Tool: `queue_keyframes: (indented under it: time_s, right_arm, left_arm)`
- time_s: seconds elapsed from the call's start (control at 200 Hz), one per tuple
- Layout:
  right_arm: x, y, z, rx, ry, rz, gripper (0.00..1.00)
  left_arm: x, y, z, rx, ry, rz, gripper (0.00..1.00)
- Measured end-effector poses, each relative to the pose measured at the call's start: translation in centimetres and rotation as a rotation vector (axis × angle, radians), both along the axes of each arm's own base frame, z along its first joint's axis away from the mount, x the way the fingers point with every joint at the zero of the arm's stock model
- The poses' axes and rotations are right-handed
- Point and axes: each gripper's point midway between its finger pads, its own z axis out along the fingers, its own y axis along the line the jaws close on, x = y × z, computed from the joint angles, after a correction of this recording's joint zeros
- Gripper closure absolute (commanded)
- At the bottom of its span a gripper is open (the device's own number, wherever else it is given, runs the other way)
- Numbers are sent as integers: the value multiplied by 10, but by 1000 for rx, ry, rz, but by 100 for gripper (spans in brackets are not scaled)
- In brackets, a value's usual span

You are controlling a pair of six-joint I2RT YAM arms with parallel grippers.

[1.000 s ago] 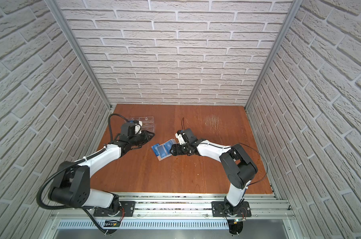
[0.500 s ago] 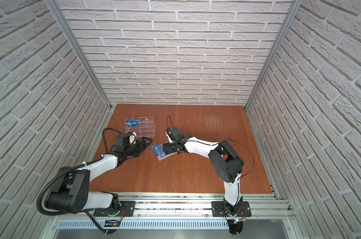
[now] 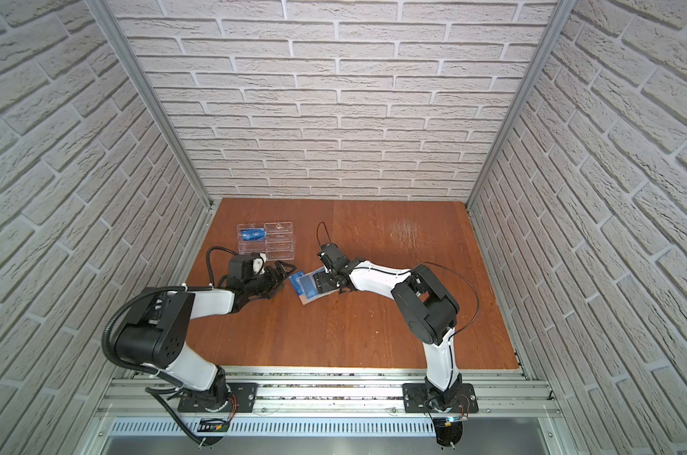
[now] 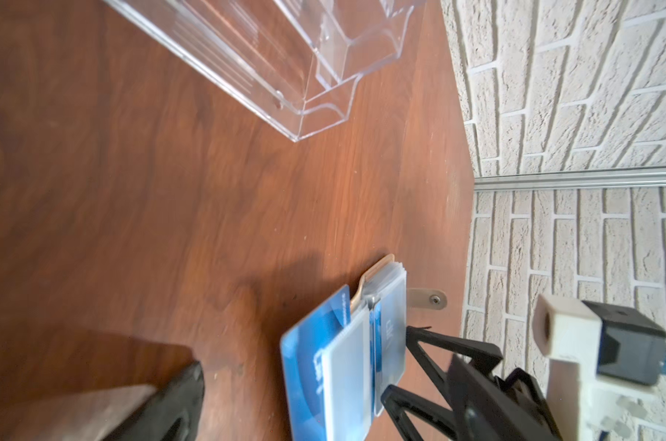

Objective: Take the credit cards out of the card holder
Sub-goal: Pick up the credit card from the card holder.

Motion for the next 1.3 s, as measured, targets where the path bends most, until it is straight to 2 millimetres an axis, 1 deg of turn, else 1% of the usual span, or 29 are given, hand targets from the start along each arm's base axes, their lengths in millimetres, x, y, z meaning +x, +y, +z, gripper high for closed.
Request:
queue_keyframes:
  time_s: [0.185, 0.28, 0.4, 0.5, 0.555, 0.615, 0.8, 0.925, 0.995, 1.1, 1.225, 1.3]
  right_arm:
    - [4, -5, -14, -12, 16, -18, 23]
    - [5, -5, -14, -7, 18, -21, 23]
    - [5, -5, -14, 0, 23, -21, 23]
    - [5, -6, -14, 5, 27, -22, 24]
    - [5, -6, -14, 7, 28, -22, 24]
    - [5, -6, -14, 9, 30, -22, 24]
    - [5, -6, -14, 12, 32, -23, 25]
    - [5, -6, -14, 16, 34, -23, 25]
    - [5, -6, -14, 17, 33, -22, 26]
    - [5, -7, -14, 20, 32, -23, 26]
    - [5, -7, -14, 25, 33, -24, 27]
    - [6, -7, -14, 29, 33, -23, 28]
  left_arm:
    - [5, -3, 0, -20, -8, -3, 13]
    - [10, -8, 3, -31, -22, -13, 16]
    - [14, -13, 4, -38, -39, -26, 17]
    - [15, -15, 1, -41, -42, -31, 19]
    - [15, -15, -1, -41, -38, -32, 18]
    - [15, -15, -1, -39, -36, -33, 16]
    - [13, -10, 3, -24, -44, -29, 9]
    - [12, -5, 10, -8, -57, -25, 10]
    - [12, -5, 11, -5, -61, -27, 11]
    - [10, -5, 7, -4, -51, -28, 12]
    - [9, -5, -4, -1, -21, -28, 12]
    - [10, -6, -5, -7, -25, -31, 12]
